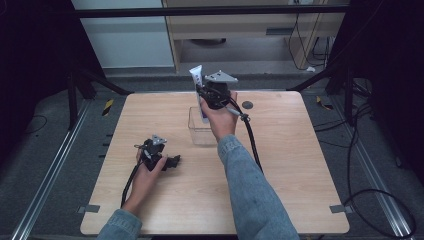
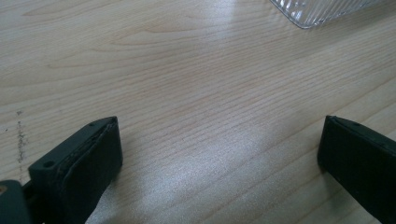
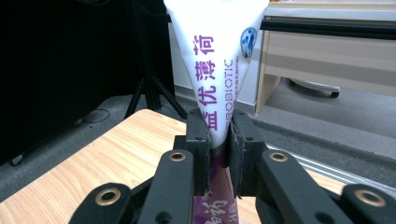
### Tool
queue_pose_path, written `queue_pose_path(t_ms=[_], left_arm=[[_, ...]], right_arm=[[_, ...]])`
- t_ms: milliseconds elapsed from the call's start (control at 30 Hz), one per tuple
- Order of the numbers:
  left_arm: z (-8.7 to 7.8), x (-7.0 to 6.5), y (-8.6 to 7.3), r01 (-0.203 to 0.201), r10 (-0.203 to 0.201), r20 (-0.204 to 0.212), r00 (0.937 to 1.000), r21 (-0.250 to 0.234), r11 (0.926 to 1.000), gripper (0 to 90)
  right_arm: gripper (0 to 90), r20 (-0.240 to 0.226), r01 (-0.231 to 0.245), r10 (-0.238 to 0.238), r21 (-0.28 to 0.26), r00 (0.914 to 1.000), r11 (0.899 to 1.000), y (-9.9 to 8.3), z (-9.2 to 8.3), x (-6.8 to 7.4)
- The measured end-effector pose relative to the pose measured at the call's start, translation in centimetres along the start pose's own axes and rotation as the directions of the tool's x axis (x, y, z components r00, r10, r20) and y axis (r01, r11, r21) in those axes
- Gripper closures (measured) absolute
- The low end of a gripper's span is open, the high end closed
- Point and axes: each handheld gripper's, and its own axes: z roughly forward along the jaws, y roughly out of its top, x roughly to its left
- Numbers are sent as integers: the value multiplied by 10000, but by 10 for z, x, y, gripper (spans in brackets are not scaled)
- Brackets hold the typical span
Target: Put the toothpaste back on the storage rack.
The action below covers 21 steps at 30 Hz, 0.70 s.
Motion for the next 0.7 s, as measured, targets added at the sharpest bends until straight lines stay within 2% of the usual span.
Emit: queue_pose_path(t_ms=[700], left_arm=[[0,0,0,-3,3,1,10000,0,10000,0]], right_arm=[[798,3,46,-46,207,10000,9998,-14,9,-2]])
